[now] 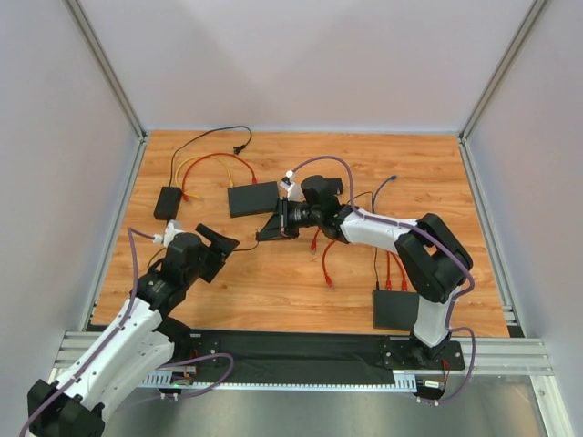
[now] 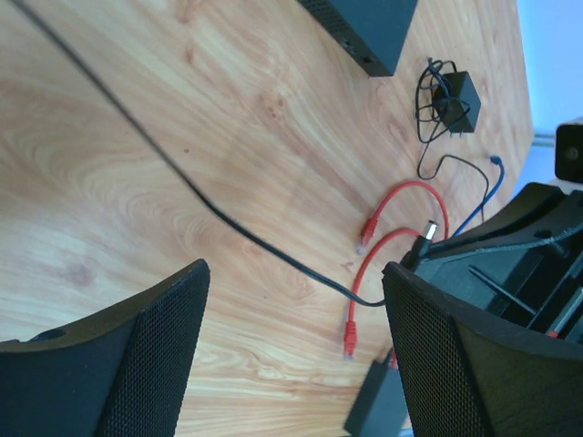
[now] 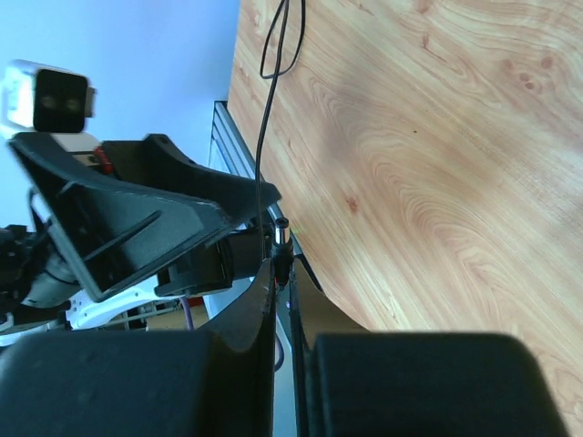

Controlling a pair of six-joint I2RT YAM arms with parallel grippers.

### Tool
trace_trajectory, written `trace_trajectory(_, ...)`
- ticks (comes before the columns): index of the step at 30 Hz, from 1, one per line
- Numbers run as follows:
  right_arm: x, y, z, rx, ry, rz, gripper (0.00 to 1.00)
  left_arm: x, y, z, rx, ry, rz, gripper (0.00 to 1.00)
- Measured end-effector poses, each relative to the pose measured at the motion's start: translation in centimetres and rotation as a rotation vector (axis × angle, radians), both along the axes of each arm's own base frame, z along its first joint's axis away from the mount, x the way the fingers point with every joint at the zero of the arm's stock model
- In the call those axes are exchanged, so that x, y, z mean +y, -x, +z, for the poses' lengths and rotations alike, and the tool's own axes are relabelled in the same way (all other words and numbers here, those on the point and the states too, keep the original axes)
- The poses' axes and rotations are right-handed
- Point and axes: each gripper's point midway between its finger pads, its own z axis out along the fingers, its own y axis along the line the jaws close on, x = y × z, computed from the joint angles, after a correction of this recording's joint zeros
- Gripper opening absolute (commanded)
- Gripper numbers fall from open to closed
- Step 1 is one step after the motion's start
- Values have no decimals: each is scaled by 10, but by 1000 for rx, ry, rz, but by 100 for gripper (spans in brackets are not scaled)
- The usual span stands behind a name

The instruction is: Pull the plug from the switch port

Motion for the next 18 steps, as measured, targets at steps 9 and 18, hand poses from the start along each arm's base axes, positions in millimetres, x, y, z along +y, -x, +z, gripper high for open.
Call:
trace_trajectory(9,0,7,11,11,-33,0,0,-7,5,-36,121,168,115,80)
trace_trajectory(18,5,20,16,17,-55,37,7,8,-12,-39,111,189,201,6)
